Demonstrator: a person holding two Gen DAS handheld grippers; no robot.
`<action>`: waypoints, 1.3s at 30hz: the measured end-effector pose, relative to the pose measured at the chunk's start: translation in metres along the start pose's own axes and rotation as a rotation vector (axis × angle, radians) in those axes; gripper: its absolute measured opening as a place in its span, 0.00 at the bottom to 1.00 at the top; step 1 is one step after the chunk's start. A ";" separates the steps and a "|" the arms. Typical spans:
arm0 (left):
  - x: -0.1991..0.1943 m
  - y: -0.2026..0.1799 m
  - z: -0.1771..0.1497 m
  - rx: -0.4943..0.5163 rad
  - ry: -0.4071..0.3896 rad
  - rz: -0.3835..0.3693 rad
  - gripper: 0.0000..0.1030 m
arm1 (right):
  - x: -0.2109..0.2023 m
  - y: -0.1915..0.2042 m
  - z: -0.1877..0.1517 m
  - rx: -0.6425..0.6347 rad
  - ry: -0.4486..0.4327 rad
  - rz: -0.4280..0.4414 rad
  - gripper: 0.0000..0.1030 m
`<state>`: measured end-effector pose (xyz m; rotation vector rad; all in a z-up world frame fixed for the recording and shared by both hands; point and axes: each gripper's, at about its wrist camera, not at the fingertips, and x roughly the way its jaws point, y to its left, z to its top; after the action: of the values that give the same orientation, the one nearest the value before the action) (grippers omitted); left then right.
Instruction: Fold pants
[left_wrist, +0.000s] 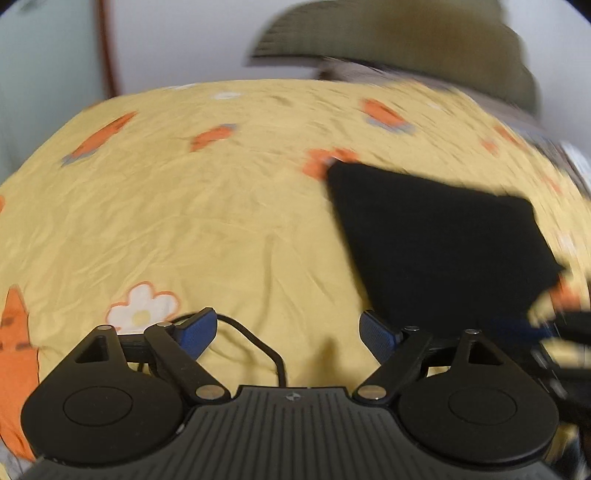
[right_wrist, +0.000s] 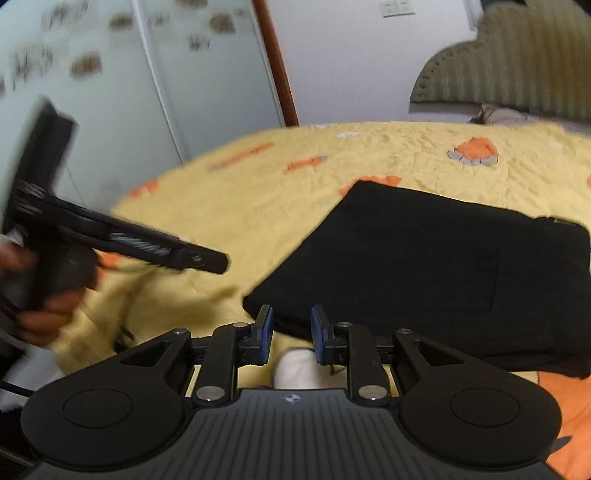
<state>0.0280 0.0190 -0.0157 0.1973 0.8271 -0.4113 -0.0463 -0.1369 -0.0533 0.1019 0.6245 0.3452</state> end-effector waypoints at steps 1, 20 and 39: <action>-0.002 -0.009 -0.006 0.060 -0.006 -0.009 0.84 | 0.004 0.002 -0.001 -0.013 0.020 -0.013 0.21; 0.021 -0.056 -0.029 0.266 -0.092 0.085 0.85 | -0.002 -0.008 -0.004 0.018 0.031 -0.056 0.21; 0.007 -0.031 0.021 -0.024 -0.124 -0.143 0.85 | -0.007 -0.049 0.005 0.088 -0.015 -0.245 0.22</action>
<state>0.0329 -0.0177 -0.0072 0.0895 0.7257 -0.5419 -0.0343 -0.1856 -0.0552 0.1107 0.6293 0.0799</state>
